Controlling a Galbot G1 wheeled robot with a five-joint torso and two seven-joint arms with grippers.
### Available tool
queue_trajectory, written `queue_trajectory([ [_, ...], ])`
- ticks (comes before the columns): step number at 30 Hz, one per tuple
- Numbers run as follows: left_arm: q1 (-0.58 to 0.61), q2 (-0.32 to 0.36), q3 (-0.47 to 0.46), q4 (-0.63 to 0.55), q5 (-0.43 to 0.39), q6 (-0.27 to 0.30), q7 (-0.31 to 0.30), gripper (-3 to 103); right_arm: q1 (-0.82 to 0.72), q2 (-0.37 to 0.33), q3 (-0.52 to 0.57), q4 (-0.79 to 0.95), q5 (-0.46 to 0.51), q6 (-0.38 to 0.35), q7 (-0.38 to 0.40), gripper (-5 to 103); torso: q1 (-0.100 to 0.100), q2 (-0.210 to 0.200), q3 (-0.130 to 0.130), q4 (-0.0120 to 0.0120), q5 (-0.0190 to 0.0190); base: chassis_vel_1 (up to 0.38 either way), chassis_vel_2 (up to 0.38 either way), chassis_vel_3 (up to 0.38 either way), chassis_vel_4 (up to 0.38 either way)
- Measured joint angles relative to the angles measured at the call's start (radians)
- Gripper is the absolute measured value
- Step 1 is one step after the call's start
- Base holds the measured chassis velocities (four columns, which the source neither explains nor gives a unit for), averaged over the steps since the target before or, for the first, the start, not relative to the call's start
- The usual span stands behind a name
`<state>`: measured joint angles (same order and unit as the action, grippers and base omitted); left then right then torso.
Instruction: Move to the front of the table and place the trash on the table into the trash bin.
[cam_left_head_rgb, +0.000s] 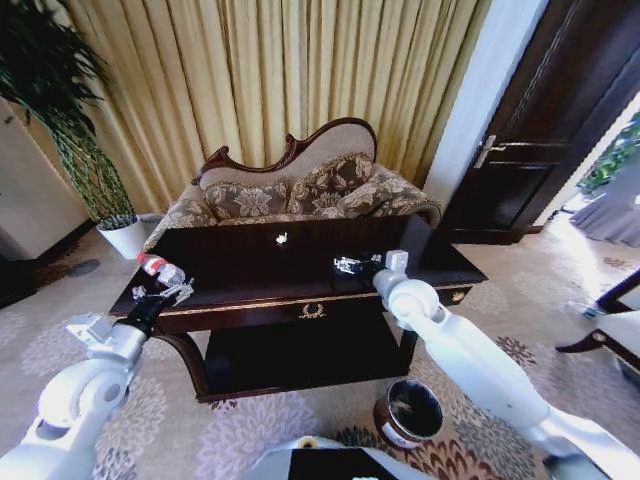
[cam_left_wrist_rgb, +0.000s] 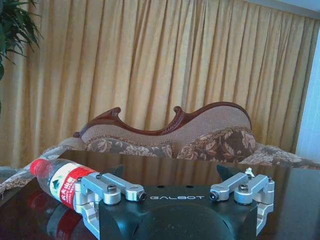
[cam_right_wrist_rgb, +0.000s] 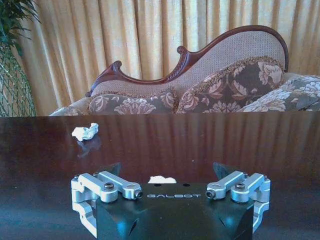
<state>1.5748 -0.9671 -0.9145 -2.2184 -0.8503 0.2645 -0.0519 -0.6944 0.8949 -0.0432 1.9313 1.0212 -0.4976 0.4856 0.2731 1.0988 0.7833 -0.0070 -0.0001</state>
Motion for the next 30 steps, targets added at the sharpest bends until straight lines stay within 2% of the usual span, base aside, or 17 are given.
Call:
queue_trajectory([
  [16, 0.000, -0.009, -0.003, -0.001, 0.001, -0.003, 0.000, 100, -0.010, 0.024, -0.041, -0.023, -0.022, -0.004, 0.034, 101, 0.000, 0.000, 0.000, 0.0000, 0.0001, 0.000, 0.000, 0.000, 0.000],
  [18, -0.003, -0.013, -0.003, 0.000, 0.000, -0.010, 0.000, 100, -0.011, 0.023, -0.044, -0.024, -0.023, -0.002, 0.039, 91, 0.000, 0.000, 0.000, 0.0000, 0.0001, 0.000, 0.000, 0.000, 0.000],
  [20, -0.003, -0.014, -0.002, 0.000, 0.000, -0.012, 0.000, 100, -0.011, 0.023, -0.047, -0.025, -0.025, 0.001, 0.041, 91, 0.000, 0.000, 0.000, 0.0000, 0.0001, 0.000, 0.000, 0.000, 0.000],
  [23, -0.005, -0.015, -0.003, 0.000, -0.002, -0.014, 0.001, 100, -0.010, 0.018, -0.055, -0.029, -0.033, 0.007, 0.043, 74, 0.000, 0.000, 0.000, 0.0000, 0.0001, 0.000, 0.000, 0.000, 0.000],
  [24, -0.005, -0.015, -0.003, 0.000, -0.002, -0.014, 0.001, 100, -0.010, 0.018, -0.055, -0.029, -0.033, 0.007, 0.043, 74, 0.000, 0.000, 0.000, 0.0000, 0.0001, 0.000, 0.000, 0.000, 0.000],
  [27, -0.005, -0.016, -0.005, 0.000, -0.003, -0.015, 0.003, 100, -0.010, 0.015, -0.057, -0.032, -0.038, 0.009, 0.043, 57, 0.000, 0.000, 0.000, 0.0000, 0.0001, 0.000, 0.000, 0.000, 0.000],
  [28, -0.005, -0.016, -0.005, 0.000, -0.003, -0.015, 0.003, 100, -0.010, 0.015, -0.057, -0.032, -0.038, 0.009, 0.043, 57, 0.000, 0.000, 0.000, 0.0000, 0.0001, 0.000, 0.000, 0.000, 0.000],
  [30, -0.004, -0.017, -0.005, 0.000, -0.003, -0.015, 0.004, 100, -0.012, 0.014, -0.057, -0.033, -0.040, 0.013, 0.043, 47, 0.000, 0.000, 0.000, 0.0000, 0.0001, 0.000, 0.000, 0.000, 0.000],
])
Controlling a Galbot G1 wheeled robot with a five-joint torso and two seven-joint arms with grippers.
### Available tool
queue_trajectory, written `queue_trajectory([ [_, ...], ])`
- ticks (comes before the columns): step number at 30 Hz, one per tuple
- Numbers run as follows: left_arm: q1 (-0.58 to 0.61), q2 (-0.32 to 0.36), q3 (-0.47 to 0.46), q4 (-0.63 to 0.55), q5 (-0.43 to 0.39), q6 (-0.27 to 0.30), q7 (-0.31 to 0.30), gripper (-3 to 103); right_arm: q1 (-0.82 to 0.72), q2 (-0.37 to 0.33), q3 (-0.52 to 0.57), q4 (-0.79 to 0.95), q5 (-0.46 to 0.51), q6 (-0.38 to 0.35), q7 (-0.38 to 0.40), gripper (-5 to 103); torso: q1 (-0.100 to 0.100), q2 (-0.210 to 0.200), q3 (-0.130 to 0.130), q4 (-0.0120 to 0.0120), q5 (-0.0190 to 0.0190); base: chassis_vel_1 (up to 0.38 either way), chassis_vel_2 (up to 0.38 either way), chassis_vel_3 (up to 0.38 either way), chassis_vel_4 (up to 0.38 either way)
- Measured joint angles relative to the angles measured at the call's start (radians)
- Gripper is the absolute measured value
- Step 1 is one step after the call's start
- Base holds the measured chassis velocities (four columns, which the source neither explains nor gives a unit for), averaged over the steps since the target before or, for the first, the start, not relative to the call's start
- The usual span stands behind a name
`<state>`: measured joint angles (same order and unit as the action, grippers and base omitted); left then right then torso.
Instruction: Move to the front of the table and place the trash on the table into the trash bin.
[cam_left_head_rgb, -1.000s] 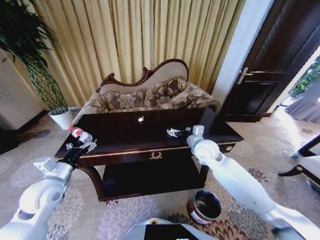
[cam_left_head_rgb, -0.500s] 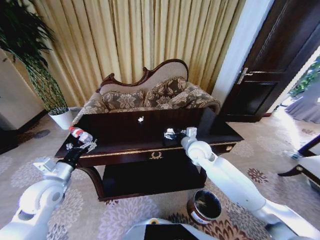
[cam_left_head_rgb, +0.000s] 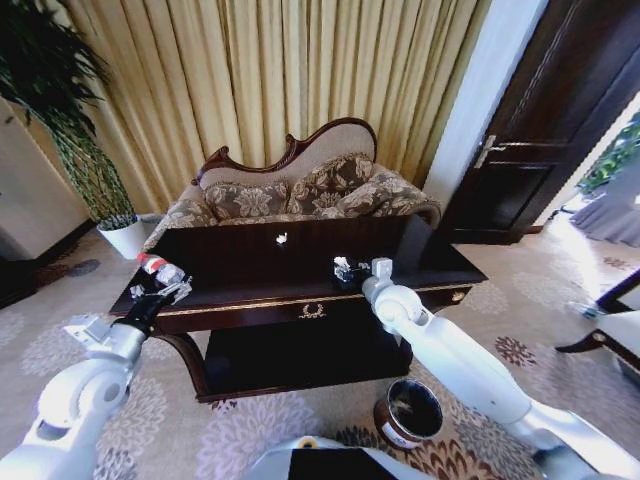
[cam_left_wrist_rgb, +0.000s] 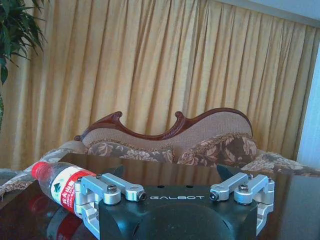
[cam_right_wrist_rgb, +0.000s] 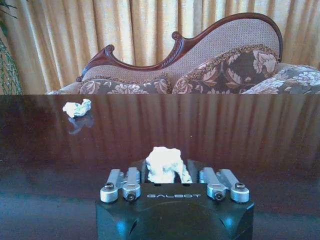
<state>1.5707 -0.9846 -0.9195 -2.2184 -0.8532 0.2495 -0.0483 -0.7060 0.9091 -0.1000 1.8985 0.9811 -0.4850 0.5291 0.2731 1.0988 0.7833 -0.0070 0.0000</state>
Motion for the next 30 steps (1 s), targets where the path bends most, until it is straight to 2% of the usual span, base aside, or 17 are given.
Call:
queue_trajectory([
  [1, 0.000, 0.000, 0.000, 0.000, 0.000, 0.000, 0.000, 100, 0.000, 0.000, 0.000, 0.000, 0.000, 0.000, 0.000, 47, 0.000, 0.000, 0.000, 0.0000, 0.0000, 0.000, 0.000, 0.000, 0.000],
  [3, 0.000, 0.000, 0.000, 0.001, 0.000, 0.000, 0.001, 100, 0.000, -0.002, 0.001, 0.000, -0.001, 0.004, 0.001, 35, 0.000, 0.000, 0.000, 0.0000, 0.0000, 0.000, 0.000, 0.000, 0.000],
  [5, -0.001, 0.000, 0.000, 0.002, 0.000, 0.000, 0.001, 100, 0.000, -0.003, 0.001, 0.001, -0.001, 0.006, 0.002, 35, 0.000, 0.000, 0.000, 0.0000, 0.0000, 0.000, 0.000, 0.000, 0.000],
  [7, -0.001, 0.000, -0.001, 0.002, -0.001, -0.001, 0.001, 100, -0.001, -0.010, 0.004, 0.012, -0.001, 0.013, 0.003, 25, 0.000, 0.000, 0.000, 0.0000, 0.0000, 0.000, 0.000, 0.000, 0.000],
  [8, -0.001, 0.000, -0.001, 0.002, -0.001, -0.001, 0.001, 100, -0.001, -0.010, 0.004, 0.012, -0.001, 0.013, 0.003, 25, 0.000, 0.000, 0.000, 0.0000, 0.0000, 0.000, 0.000, 0.000, 0.000],
  [9, -0.001, 0.000, -0.001, 0.002, -0.001, -0.001, 0.001, 100, -0.001, -0.012, 0.006, 0.016, -0.001, 0.017, 0.004, 19, 0.000, 0.000, 0.000, 0.0000, 0.0000, 0.000, 0.000, 0.000, 0.000],
  [11, -0.002, 0.000, -0.001, 0.001, -0.001, -0.001, 0.001, 100, -0.001, -0.011, 0.023, 0.025, 0.000, 0.042, 0.016, 8, 0.000, 0.000, 0.000, 0.0000, 0.0000, 0.000, 0.000, 0.000, 0.000],
  [12, -0.002, 0.000, -0.001, 0.001, -0.001, -0.001, 0.001, 100, -0.001, -0.011, 0.023, 0.025, 0.000, 0.042, 0.016, 8, 0.000, 0.000, 0.000, 0.0000, 0.0000, 0.000, 0.000, 0.000, 0.000],
  [14, -0.002, -0.001, -0.001, 0.001, -0.001, -0.001, 0.001, 100, -0.006, -0.011, 0.049, 0.027, -0.016, 0.080, 0.029, 2, 0.000, 0.000, 0.000, 0.0002, 0.0000, 0.000, 0.000, 0.000, 0.000],
  [17, -0.002, -0.002, -0.001, 0.001, -0.001, -0.001, 0.001, 100, -0.018, -0.018, 0.077, 0.027, -0.046, 0.110, 0.028, 1, 0.000, 0.000, 0.000, 0.0003, 0.0000, 0.000, 0.000, 0.000, 0.000],
  [20, -0.002, -0.003, -0.001, 0.002, -0.001, -0.002, 0.001, 100, -0.083, -0.055, 0.152, 0.029, -0.148, 0.185, -0.024, 0, 0.000, 0.000, 0.000, 0.0001, 0.0003, 0.000, 0.000, 0.000, 0.000],
  [22, -0.002, -0.003, -0.001, 0.002, -0.001, -0.002, 0.001, 100, -0.103, -0.068, 0.170, 0.031, -0.177, 0.209, -0.041, 0, 0.000, 0.000, 0.000, -0.0002, 0.0002, 0.000, 0.000, 0.000, 0.000],
  [23, -0.003, -0.003, -0.001, 0.003, -0.002, -0.002, 0.002, 100, -0.143, -0.090, 0.201, 0.040, -0.215, 0.254, -0.073, 0, 0.000, 0.000, 0.000, -0.0006, 0.0000, 0.000, 0.000, 0.000, 0.000],
  [27, -0.011, -0.003, 0.009, 0.006, -0.001, -0.002, 0.003, 100, -0.177, -0.103, 0.223, 0.071, -0.205, 0.288, -0.071, 0, 0.000, 0.000, 0.000, -0.0001, 0.0001, 0.000, 0.000, 0.000, 0.000],
  [30, -0.016, -0.001, 0.014, 0.006, -0.001, -0.002, 0.003, 100, -0.182, -0.102, 0.227, 0.086, -0.196, 0.288, -0.066, 0, 0.000, 0.000, 0.000, 0.0002, -0.0001, 0.000, 0.000, 0.000, 0.000],
])
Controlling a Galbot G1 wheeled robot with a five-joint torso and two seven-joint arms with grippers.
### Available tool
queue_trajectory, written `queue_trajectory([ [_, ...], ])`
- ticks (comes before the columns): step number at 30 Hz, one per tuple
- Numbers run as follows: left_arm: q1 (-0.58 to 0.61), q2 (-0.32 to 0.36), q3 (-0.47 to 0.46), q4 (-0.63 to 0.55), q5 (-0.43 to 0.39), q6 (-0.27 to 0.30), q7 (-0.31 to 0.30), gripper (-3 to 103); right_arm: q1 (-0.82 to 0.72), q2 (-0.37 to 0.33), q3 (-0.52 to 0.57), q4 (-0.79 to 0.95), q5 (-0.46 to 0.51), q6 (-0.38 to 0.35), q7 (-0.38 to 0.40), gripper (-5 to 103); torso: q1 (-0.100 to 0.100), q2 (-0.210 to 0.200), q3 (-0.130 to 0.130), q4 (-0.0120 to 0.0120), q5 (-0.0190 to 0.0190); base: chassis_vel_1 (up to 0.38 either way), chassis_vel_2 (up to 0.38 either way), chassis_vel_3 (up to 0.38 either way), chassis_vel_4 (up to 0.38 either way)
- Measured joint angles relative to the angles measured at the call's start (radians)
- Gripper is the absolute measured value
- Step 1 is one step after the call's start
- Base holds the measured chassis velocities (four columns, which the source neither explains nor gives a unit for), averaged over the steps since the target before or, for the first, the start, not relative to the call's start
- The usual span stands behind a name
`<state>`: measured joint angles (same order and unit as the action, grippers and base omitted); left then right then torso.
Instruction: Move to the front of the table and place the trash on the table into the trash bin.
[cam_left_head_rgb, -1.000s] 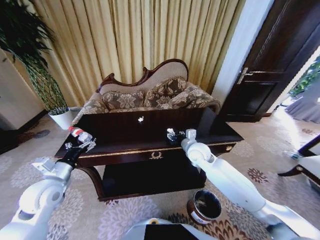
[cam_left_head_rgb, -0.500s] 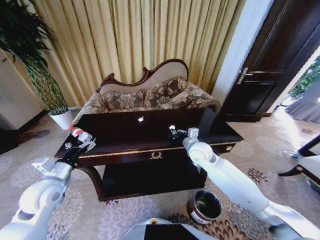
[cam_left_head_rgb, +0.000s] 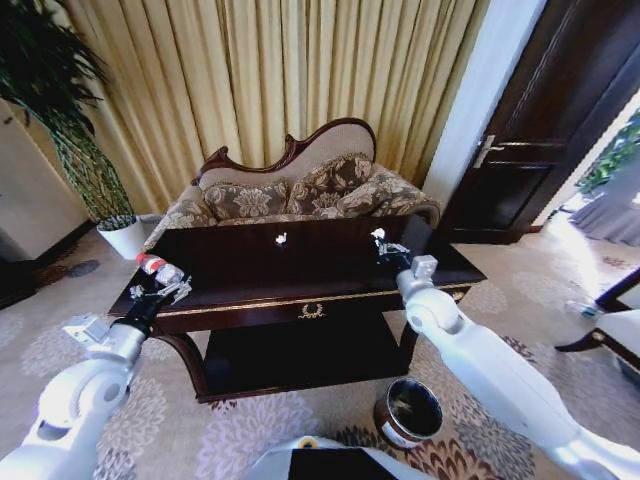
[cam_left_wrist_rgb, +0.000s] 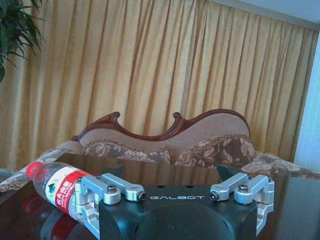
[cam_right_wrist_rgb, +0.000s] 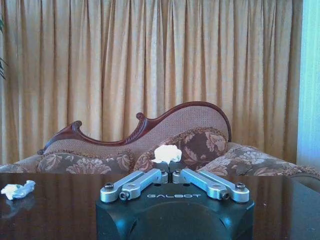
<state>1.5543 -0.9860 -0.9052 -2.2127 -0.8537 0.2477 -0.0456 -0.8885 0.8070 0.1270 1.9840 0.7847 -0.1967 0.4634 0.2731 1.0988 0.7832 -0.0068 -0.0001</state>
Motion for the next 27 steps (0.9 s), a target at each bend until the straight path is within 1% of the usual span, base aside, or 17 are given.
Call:
queue_trajectory([
  [9, 0.004, 0.006, -0.010, -0.001, 0.000, 0.000, -0.001, 100, -0.005, 0.012, -0.007, 0.015, 0.018, -0.017, 0.005, 0, 0.000, 0.000, 0.000, -0.0002, 0.0001, 0.000, 0.000, 0.000, 0.000],
  [14, 0.003, 0.003, -0.009, 0.000, 0.002, 0.000, -0.002, 100, -0.003, 0.015, -0.015, 0.011, 0.018, -0.019, 0.005, 0, 0.000, 0.000, 0.000, -0.0002, 0.0002, 0.096, -0.080, -0.074, 0.102],
  [21, -0.001, 0.002, -0.004, 0.006, 0.009, 0.000, -0.004, 100, 0.003, 0.016, -0.017, 0.001, 0.016, -0.019, -0.003, 0, 0.000, 0.000, 0.000, -0.0002, 0.0000, 0.192, -0.206, -0.206, 0.200],
  [27, -0.001, 0.003, -0.003, 0.008, 0.010, 0.001, -0.004, 100, 0.001, 0.023, -0.017, -0.003, 0.014, -0.019, -0.007, 0, 0.000, 0.000, 0.000, -0.0001, -0.0002, 0.296, -0.286, -0.289, 0.286],
])
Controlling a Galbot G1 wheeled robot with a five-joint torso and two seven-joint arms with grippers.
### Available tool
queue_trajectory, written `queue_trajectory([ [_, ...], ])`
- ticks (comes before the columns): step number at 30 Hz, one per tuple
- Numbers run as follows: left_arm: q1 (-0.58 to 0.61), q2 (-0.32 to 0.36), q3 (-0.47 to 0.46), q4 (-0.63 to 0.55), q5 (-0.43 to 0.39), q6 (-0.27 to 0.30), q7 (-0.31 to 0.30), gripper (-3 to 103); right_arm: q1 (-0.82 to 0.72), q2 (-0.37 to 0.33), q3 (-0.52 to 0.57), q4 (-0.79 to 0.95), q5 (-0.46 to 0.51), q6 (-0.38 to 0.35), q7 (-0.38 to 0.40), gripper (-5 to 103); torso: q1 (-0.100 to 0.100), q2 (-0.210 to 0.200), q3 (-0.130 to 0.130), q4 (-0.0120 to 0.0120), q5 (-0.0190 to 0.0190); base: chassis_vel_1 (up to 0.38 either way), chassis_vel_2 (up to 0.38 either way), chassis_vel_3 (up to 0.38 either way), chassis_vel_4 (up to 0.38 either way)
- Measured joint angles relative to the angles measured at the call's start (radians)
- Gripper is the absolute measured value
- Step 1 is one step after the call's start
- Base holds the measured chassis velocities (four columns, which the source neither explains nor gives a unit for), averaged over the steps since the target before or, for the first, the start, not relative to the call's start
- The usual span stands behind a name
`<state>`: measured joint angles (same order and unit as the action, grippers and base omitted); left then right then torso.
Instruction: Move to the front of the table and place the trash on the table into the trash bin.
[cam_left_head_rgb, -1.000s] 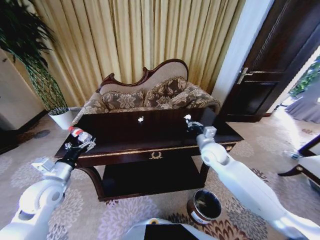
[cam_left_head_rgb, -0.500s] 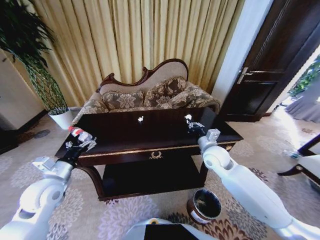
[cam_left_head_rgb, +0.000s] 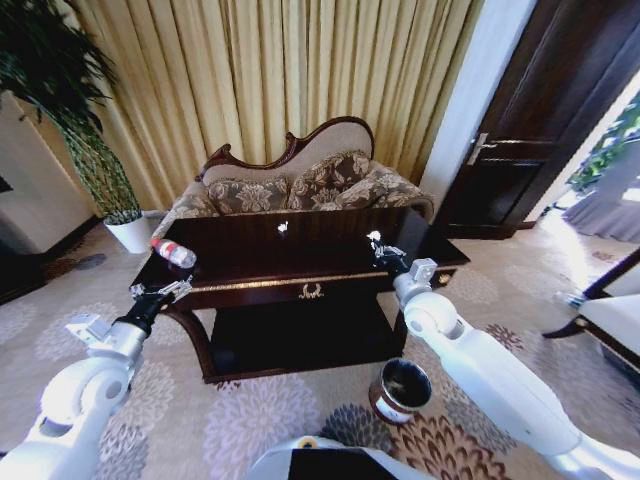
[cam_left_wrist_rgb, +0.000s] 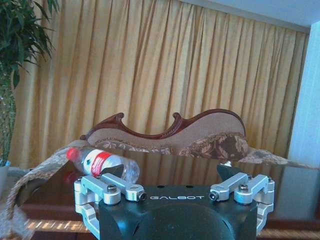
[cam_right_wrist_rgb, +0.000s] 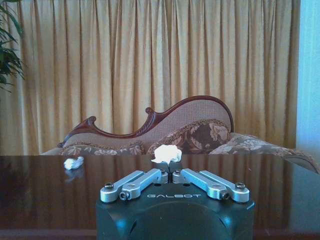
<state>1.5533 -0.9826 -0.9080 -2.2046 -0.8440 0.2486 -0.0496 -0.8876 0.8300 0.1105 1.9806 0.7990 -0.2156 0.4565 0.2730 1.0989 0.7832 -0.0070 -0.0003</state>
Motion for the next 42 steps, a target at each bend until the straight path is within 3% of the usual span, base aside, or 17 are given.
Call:
queue_trajectory([
  [7, 0.004, -0.005, 0.001, 0.002, 0.003, 0.000, 0.001, 100, -0.021, 0.029, -0.005, -0.036, 0.002, 0.009, 0.001, 0, -0.001, 0.001, 0.000, 0.0001, -0.0002, 0.278, -0.278, -0.242, 0.277],
  [11, 0.007, -0.012, 0.000, 0.002, 0.005, 0.000, 0.003, 100, -0.072, 0.072, 0.022, -0.081, 0.052, -0.083, 0.039, 0, -0.001, 0.001, -0.001, 0.0001, 0.0005, 0.109, -0.062, -0.080, 0.108],
  [13, 0.010, -0.015, -0.002, 0.002, 0.005, 0.000, 0.004, 100, -0.119, 0.097, 0.051, -0.157, 0.022, -0.178, 0.040, 0, 0.000, 0.000, 0.000, -0.0003, 0.0001, 0.000, 0.000, 0.000, 0.000],
  [15, 0.012, -0.016, -0.002, 0.002, 0.005, 0.000, 0.004, 100, -0.132, 0.107, 0.057, -0.197, -0.003, -0.195, 0.036, 0, 0.001, -0.001, 0.001, -0.0004, 0.0002, 0.000, 0.000, 0.000, 0.000],
  [17, 0.012, -0.017, -0.003, 0.002, 0.005, -0.001, 0.004, 100, -0.136, 0.111, 0.059, -0.214, -0.013, -0.200, 0.035, 0, 0.001, -0.001, 0.001, -0.0003, 0.0004, 0.000, 0.000, 0.000, 0.000],
  [20, 0.017, -0.024, -0.006, 0.004, 0.007, -0.010, 0.006, 100, -0.146, 0.170, 0.089, -0.389, -0.073, -0.210, 0.026, 0, 0.001, -0.001, 0.001, -0.0002, 0.0004, -0.046, 0.062, 0.035, -0.054],
  [25, 0.023, -0.044, -0.005, 0.009, 0.019, -0.016, 0.015, 100, -0.115, 0.228, 0.098, -0.579, -0.175, -0.171, 0.018, 0, 0.000, 0.000, 0.000, 0.0002, 0.0003, 0.000, 0.000, 0.000, 0.000],
  [31, 0.027, -0.050, -0.009, 0.016, 0.021, -0.022, 0.020, 100, -0.086, 0.273, 0.111, -0.702, -0.250, -0.156, 0.042, -2, 0.000, 0.000, 0.000, -0.0002, 0.0004, 0.000, 0.000, 0.000, 0.000],
  [36, 0.028, -0.053, -0.009, 0.022, 0.023, -0.025, 0.024, 100, -0.081, 0.292, 0.118, -0.741, -0.294, -0.147, 0.045, 14, 0.000, 0.000, 0.000, 0.0001, 0.0003, 0.000, 0.000, 0.000, 0.000],
  [39, 0.029, -0.054, -0.008, 0.024, 0.029, -0.029, 0.027, 100, -0.079, 0.296, 0.119, -0.752, -0.301, -0.145, 0.046, 30, 0.000, 0.000, 0.000, -0.0001, 0.0003, 0.000, 0.000, 0.000, 0.000],
  [41, 0.029, -0.054, -0.008, 0.024, 0.030, -0.030, 0.028, 100, -0.078, 0.297, 0.119, -0.754, -0.302, -0.145, 0.046, 30, 0.000, 0.000, 0.000, -0.0002, 0.0003, 0.000, 0.000, 0.000, 0.000],
  [42, 0.029, -0.054, -0.007, 0.024, 0.030, -0.030, 0.028, 100, -0.076, 0.297, 0.119, -0.756, -0.304, -0.145, 0.047, 35, 0.000, 0.000, 0.000, -0.0001, 0.0003, 0.000, 0.000, 0.000, 0.000],
])
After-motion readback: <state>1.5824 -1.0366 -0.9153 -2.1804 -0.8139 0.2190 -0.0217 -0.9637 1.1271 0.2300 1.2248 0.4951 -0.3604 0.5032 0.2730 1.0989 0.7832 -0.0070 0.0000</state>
